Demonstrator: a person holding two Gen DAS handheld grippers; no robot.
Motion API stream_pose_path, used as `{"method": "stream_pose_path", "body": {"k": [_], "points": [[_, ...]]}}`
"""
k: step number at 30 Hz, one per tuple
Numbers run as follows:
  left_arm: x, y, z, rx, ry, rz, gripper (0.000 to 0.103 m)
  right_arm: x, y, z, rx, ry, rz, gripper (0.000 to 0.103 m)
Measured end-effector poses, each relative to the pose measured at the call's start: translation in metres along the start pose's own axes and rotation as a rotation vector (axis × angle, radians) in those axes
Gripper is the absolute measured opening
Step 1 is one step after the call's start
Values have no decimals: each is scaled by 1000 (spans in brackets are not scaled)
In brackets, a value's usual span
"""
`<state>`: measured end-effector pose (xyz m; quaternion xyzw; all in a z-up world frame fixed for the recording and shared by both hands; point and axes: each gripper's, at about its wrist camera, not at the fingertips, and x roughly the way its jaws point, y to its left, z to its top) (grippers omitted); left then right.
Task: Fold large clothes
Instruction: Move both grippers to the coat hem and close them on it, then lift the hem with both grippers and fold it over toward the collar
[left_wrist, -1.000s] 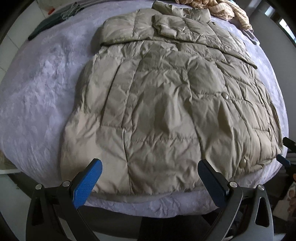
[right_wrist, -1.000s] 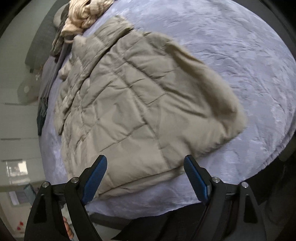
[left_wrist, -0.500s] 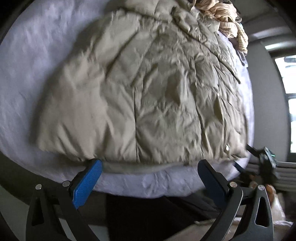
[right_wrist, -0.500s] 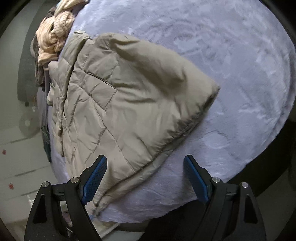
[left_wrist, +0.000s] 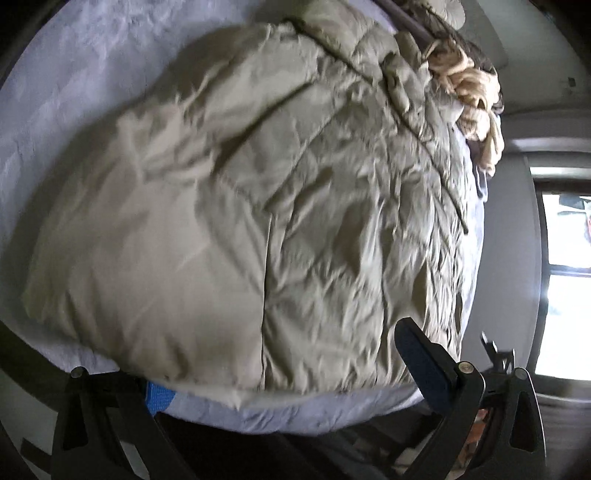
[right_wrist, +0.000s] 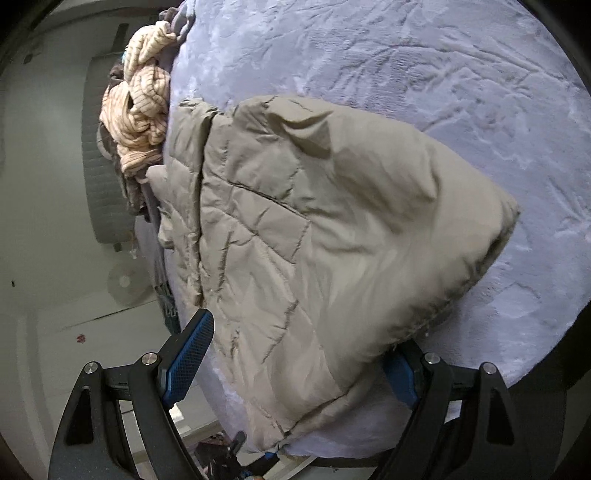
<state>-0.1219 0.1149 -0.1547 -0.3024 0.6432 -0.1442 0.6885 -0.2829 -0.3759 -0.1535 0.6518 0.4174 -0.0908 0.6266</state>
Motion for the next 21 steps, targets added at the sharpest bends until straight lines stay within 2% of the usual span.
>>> {"method": "stream_pose_path", "body": {"k": [5,7,8,10,11,12,13,15,17,21], "points": [[-6,-15,8,49,-44,27,102,0,3,2,-10,22,20,87],[-6,-15,10,61,-45,41,101,0,2,3,-1,30,13,84],[-7,-15,10,65,-44,39,101,0,1,3,3,31,14,79],[-7,-13,10,77,-40,46,85,0,-1,4,4,34,12,71],[-7,-12,10,86,-35,58,80,-1,-1,4,5,30,5,64],[-7,-10,9,91,-35,63,66,-2,-2,4,7,25,-2,54],[-8,-10,10,104,-31,68,46,-2,-3,4,9,22,-5,49],[-11,-9,10,121,-34,86,23,-4,-5,5,15,18,-15,23],[-19,-9,12,131,-53,80,17,-6,-6,4,13,8,-32,11],[-40,-24,17,178,-104,56,16,-10,7,3,-60,0,-61,8]]}}
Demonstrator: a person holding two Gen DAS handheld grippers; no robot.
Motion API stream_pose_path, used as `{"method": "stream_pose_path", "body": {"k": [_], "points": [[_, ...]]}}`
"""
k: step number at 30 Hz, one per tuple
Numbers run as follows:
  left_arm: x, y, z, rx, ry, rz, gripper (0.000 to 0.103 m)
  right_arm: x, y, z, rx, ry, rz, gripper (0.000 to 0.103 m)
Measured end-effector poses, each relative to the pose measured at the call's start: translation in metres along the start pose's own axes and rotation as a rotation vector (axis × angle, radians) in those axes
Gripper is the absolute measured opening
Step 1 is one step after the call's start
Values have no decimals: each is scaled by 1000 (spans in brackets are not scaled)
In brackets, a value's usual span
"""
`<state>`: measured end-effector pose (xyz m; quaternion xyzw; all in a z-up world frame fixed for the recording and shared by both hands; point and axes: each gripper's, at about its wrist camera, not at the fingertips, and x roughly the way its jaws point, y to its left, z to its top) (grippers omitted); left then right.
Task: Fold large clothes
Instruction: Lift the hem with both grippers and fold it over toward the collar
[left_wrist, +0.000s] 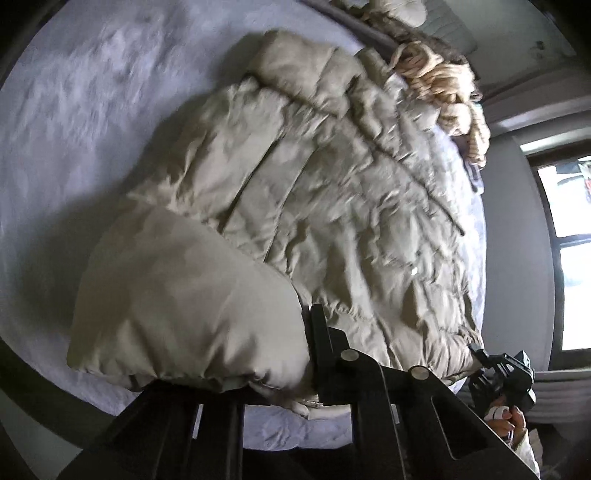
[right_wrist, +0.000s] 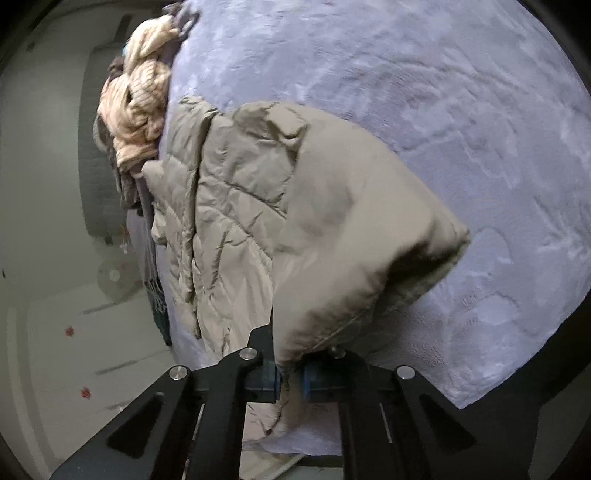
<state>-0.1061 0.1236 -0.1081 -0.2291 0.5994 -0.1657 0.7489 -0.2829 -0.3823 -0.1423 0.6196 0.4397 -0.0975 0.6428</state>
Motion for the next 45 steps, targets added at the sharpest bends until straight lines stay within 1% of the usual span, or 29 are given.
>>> {"method": "stream_pose_path", "body": {"k": [3,7,9,14,18,20,21,23,25,28,30,33,35,37,41,45], "points": [[-13,-13,12,30,-42,-4,16,-3,23,4,-98,4,-23,8],[-30,-37,38,49,-111,-16,16,-4,56,16,-200,7,-36,7],[-37,-45,50,61,-137,-9,16,-6,81,26,-260,-1,-31,7],[-50,-78,99,78,-220,6,16,-5,145,50,-418,-9,-33,7],[-50,-111,153,129,-281,68,16,7,209,83,-552,-1,-19,7],[-42,-126,185,143,-312,104,16,18,237,100,-599,6,-18,7],[-38,-130,196,143,-321,114,16,24,249,109,-617,9,-22,7],[-25,-137,225,138,-337,139,16,46,278,132,-662,17,-39,7],[-6,-138,256,125,-334,175,16,72,300,152,-690,18,-73,7],[29,-131,290,124,-308,220,16,108,310,182,-682,32,-102,7],[54,-126,304,135,-292,245,16,141,311,202,-663,32,-133,7],[96,-112,325,142,-262,293,16,183,301,224,-604,18,-152,7],[124,-100,336,130,-242,307,16,204,291,234,-569,10,-159,7],[143,-91,342,126,-233,306,16,226,279,243,-550,11,-162,7],[166,-83,349,128,-239,305,16,251,267,251,-555,8,-153,7],[165,-83,348,143,-255,311,16,261,268,253,-582,-5,-149,7]]}}
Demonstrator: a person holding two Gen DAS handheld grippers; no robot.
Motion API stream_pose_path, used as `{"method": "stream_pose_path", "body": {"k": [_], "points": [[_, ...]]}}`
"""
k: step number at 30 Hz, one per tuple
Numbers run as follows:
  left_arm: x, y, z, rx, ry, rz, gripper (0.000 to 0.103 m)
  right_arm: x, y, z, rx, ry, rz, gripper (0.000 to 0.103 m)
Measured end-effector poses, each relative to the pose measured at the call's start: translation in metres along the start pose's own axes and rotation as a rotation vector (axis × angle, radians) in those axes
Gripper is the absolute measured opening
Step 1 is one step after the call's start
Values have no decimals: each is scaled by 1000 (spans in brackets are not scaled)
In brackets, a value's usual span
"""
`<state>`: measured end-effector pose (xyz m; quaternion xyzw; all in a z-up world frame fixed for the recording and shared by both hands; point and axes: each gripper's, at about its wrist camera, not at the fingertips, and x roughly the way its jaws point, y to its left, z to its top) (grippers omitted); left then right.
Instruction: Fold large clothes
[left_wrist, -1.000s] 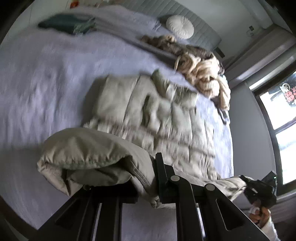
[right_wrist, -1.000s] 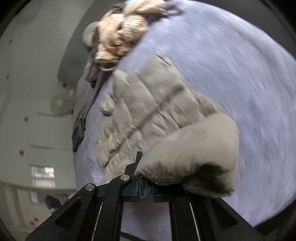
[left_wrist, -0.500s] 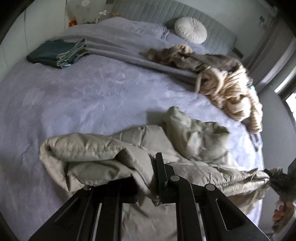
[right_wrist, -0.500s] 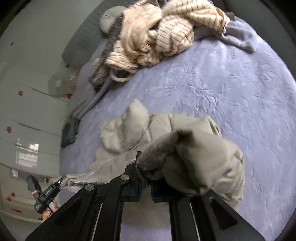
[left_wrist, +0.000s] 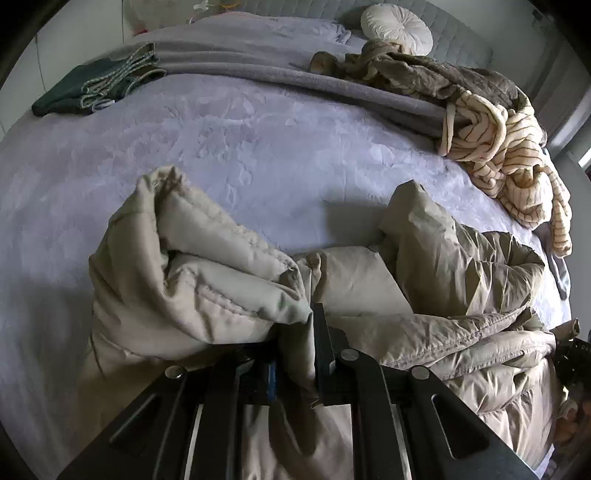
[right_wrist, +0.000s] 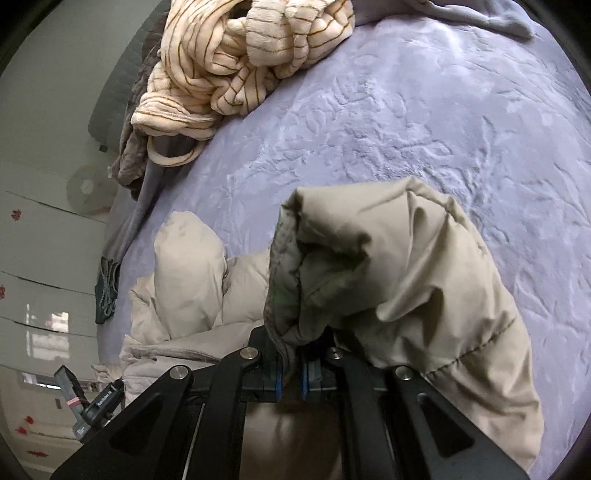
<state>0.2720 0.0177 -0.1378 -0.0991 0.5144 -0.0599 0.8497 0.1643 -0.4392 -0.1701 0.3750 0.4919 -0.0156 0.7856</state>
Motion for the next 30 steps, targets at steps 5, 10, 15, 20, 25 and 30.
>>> {"method": "stream_pose_path", "body": {"k": [5,10,15,20,25,30], "points": [[-25,3,-4,45,-48,11,62,-11,8,-1,-30,-22,-7,12],[-52,9,-5,84,-120,84,91,-27,17,-2,-70,-28,22,43],[-63,10,-3,90,-136,72,77,-44,35,-9,-180,-90,41,103],[-60,-11,0,153,-133,6,60,-39,52,-20,-276,-42,-12,76],[-11,-18,9,151,-90,92,60,-3,59,-24,-376,51,-139,15],[35,-2,21,93,-63,142,60,30,44,-11,-376,27,-184,1]]}}
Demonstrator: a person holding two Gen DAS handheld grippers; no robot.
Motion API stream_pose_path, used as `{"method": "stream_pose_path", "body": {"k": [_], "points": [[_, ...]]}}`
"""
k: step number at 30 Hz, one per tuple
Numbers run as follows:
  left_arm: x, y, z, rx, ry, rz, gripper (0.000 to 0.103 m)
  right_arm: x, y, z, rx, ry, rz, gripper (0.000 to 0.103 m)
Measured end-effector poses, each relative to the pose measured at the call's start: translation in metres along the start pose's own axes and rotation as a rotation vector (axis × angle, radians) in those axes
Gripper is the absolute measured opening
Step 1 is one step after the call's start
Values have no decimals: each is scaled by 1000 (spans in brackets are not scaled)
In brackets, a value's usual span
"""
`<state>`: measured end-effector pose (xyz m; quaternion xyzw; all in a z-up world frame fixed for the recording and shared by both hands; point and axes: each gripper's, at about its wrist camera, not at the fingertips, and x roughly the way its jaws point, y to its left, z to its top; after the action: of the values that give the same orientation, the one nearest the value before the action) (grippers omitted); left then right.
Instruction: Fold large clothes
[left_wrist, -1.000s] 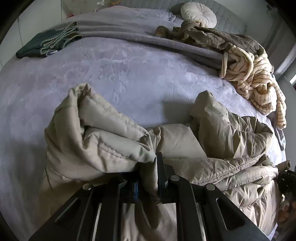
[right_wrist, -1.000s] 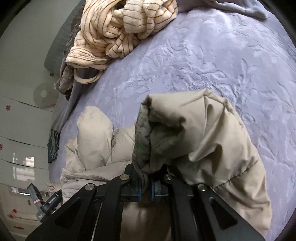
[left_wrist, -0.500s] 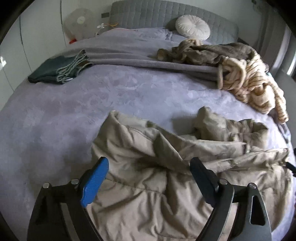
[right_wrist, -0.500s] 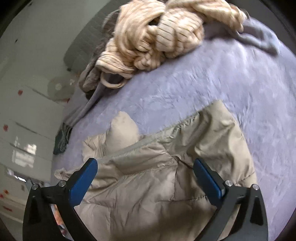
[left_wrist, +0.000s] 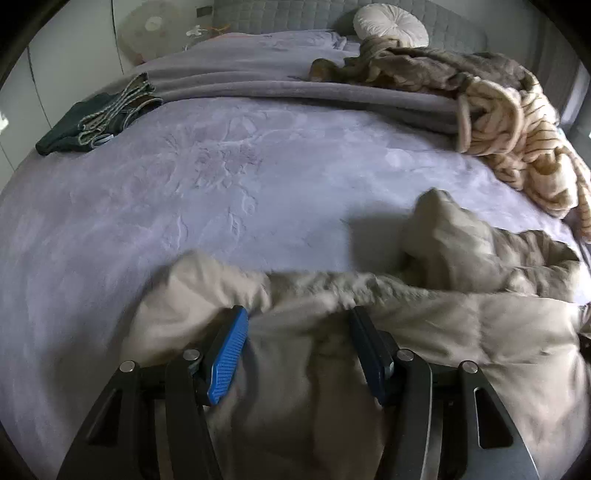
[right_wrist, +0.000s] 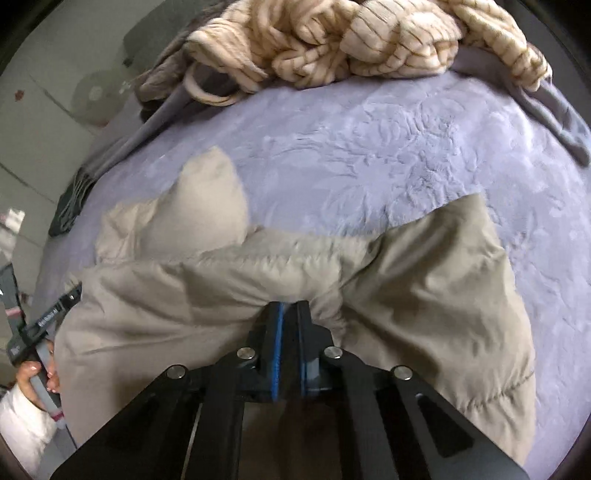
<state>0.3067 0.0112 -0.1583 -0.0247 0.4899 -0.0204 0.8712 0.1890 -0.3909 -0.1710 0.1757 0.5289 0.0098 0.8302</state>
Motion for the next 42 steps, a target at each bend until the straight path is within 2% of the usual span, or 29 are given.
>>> {"method": "stream_pose_path", "body": {"k": [6,10,11,16,21,24,27,37,42], "points": [[22,-2,9,-8,9,26,60,28,-16,14,52,-30,5,0],[16,4,9,-17,2,17,61,23,-23,19,77,-39,30,0],[13,6,10,-24,2,16,61,17,-26,18,81,-49,19,0],[-8,25,11,-43,-5,67,61,-10,-52,15,147,-91,-143,0],[-46,43,-3,-32,-7,86,61,-43,-67,4,202,-121,-168,4],[-66,50,-17,-44,9,71,61,-66,-62,-12,223,-133,-121,8],[-86,52,-38,-57,22,59,84,-79,-56,-30,231,-124,-77,11],[-129,36,-104,-53,108,13,84,-115,-21,-118,280,-70,-5,14],[-135,32,-131,-53,162,12,84,-120,-10,-157,285,-26,28,34]]}}
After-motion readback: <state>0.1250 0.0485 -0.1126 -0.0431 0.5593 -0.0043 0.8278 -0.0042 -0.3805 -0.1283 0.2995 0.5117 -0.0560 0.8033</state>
